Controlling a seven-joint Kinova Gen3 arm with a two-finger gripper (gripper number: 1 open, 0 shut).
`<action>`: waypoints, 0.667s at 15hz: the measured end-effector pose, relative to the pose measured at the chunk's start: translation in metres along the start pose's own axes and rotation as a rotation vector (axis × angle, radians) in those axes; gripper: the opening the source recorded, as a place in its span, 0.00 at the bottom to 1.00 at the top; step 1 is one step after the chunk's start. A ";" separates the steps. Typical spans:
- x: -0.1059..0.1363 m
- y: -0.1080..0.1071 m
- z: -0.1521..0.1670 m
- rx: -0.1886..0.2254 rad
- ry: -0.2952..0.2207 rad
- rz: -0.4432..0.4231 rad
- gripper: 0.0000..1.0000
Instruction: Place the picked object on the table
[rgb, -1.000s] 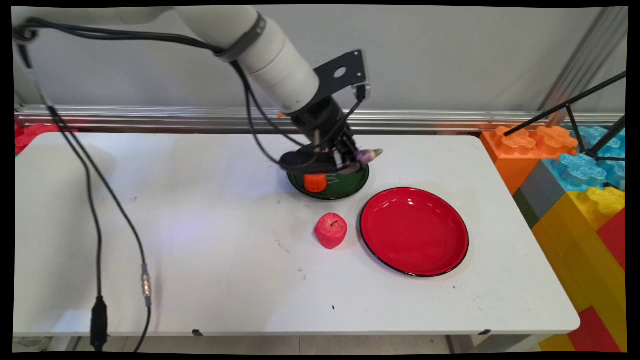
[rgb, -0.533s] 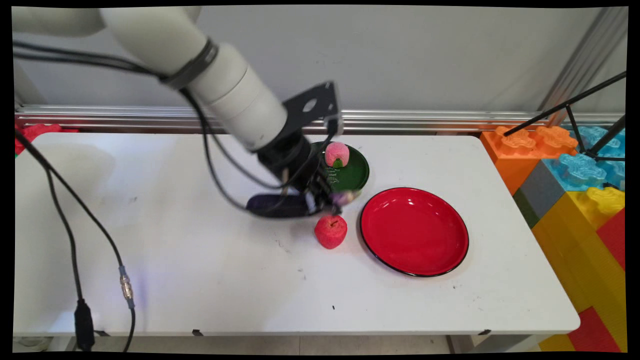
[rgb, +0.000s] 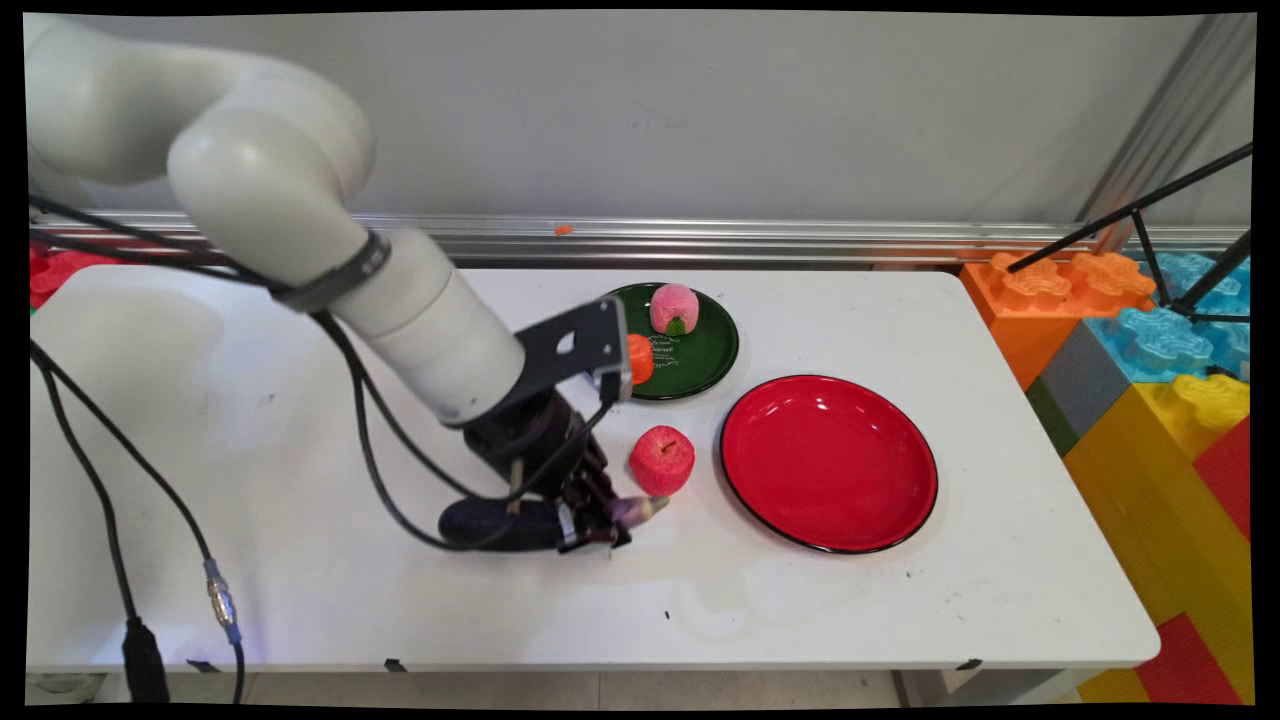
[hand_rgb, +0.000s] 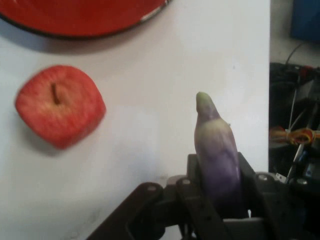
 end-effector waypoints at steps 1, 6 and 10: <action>-0.004 0.001 0.005 -0.002 -0.007 -0.004 0.00; -0.021 0.004 0.026 -0.013 -0.029 -0.031 0.00; -0.029 0.002 0.040 -0.008 -0.036 -0.046 0.00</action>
